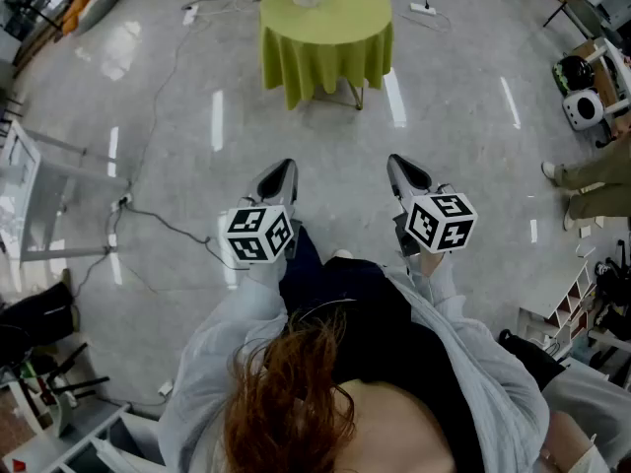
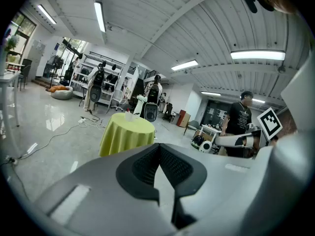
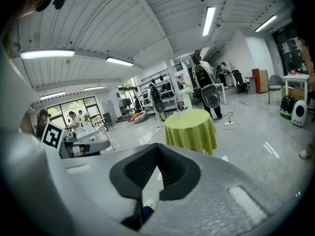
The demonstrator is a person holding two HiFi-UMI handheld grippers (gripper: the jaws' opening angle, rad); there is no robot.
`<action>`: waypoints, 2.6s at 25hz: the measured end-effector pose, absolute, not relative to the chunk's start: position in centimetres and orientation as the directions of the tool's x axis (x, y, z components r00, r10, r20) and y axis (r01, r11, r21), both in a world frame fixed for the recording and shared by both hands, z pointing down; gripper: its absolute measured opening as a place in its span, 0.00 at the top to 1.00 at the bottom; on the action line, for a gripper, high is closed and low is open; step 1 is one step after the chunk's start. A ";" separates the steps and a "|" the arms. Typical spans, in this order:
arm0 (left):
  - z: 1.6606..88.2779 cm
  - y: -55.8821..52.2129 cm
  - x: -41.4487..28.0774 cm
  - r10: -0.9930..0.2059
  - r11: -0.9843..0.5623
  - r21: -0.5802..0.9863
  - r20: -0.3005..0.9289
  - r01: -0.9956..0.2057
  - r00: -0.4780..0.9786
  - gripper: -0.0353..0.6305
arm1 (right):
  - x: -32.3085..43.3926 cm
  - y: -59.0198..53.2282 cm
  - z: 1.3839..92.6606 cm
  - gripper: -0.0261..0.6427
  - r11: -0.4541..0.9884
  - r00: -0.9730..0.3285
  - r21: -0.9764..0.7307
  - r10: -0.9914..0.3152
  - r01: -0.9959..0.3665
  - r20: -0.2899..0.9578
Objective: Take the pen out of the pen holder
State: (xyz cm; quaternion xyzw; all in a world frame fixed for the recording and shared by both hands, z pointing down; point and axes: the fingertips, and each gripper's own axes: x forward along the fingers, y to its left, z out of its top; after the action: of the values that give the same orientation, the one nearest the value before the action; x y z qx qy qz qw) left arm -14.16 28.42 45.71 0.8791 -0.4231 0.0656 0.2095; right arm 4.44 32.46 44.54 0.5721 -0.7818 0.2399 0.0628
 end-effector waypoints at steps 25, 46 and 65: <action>46.1 34.7 -13.3 -0.698 -0.577 0.280 0.320 -0.767 0.641 0.93 | 4.2 36.7 45.0 0.59 0.243 -0.350 -0.342 -0.888 -0.908 0.298; 45.6 22.6 -12.4 -0.722 -0.536 0.299 0.322 -0.790 0.612 0.93 | 6.2 24.3 43.5 0.56 0.255 -0.344 -0.312 -0.898 -0.915 0.275; 41.3 -0.7 -13.1 -0.746 -0.546 0.285 0.264 -0.788 0.612 0.93 | 5.8 1.1 38.9 0.54 0.269 -0.341 -0.293 -0.911 -0.917 0.232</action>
State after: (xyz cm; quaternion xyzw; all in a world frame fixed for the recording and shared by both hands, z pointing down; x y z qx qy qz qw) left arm -13.08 -0.67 41.25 0.8774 -0.4369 0.0558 0.1900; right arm 5.80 1.14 38.94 0.5737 -0.7966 0.1902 0.0088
